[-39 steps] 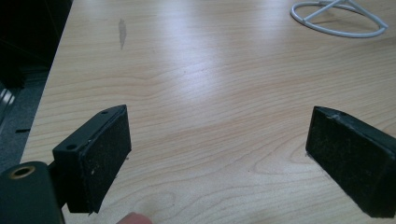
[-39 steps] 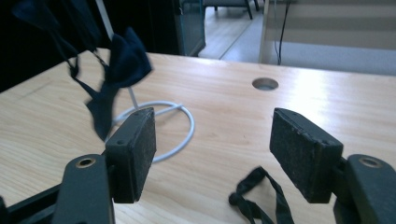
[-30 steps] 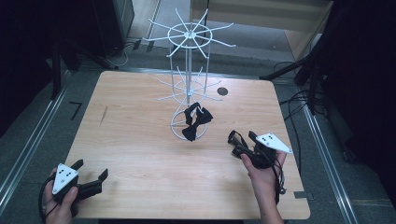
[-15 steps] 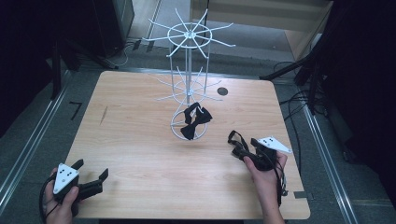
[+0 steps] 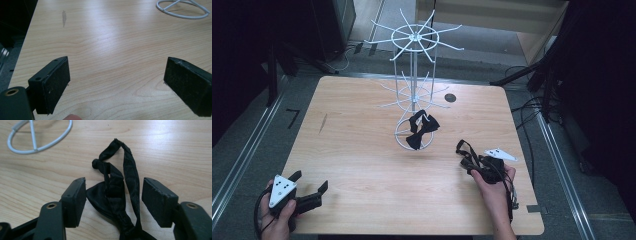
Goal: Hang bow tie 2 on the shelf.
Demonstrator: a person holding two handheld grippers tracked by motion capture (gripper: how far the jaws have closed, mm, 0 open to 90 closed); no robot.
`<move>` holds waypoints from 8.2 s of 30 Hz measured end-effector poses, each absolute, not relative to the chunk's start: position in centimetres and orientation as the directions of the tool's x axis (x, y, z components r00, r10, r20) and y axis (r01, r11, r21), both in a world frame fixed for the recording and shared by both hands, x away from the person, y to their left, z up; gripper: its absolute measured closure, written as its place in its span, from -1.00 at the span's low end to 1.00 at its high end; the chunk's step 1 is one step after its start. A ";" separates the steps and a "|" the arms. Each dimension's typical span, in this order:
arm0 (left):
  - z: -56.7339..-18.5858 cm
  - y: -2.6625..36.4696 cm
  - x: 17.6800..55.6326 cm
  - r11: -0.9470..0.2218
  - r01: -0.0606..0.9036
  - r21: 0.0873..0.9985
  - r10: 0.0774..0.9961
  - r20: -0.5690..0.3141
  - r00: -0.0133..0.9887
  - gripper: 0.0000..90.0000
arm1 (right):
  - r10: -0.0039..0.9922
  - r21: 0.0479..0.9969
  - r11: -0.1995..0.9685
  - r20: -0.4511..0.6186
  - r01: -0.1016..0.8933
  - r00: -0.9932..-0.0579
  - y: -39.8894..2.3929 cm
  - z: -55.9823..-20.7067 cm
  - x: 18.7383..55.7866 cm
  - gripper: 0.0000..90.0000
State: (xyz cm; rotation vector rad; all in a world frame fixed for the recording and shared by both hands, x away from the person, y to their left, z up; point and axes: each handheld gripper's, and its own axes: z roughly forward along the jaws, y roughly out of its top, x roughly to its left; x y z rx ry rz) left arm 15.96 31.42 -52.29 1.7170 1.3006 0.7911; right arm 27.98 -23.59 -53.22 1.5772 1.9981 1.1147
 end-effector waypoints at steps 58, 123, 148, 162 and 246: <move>-52.3 31.4 16.0 -0.136 0.446 0.885 0.962 0.010 0.272 -0.84 | 0.938 0.828 0.125 0.081 0.547 -0.338 -21.8 -52.1 26.9 0.94; -52.3 31.4 16.0 -0.140 0.451 0.881 0.961 0.010 0.278 -0.84 | 0.927 0.943 0.042 0.086 0.330 -0.365 -20.8 -44.8 24.9 0.94; -52.3 31.5 16.0 -0.125 0.448 0.885 0.961 -0.004 0.277 -0.84 | 0.922 0.958 0.051 0.063 0.281 -0.382 -19.7 -42.2 25.1 0.94; -52.3 31.5 16.0 -0.127 0.449 0.884 0.962 -0.002 0.275 -0.84 | 0.927 0.962 0.024 0.082 0.273 -0.367 -19.3 -41.5 25.6 0.94; -52.3 31.6 15.9 -0.126 0.449 0.885 0.960 -0.004 0.279 -0.84 | 0.869 0.946 0.111 0.056 0.303 -0.491 -14.1 -44.2 27.9 0.01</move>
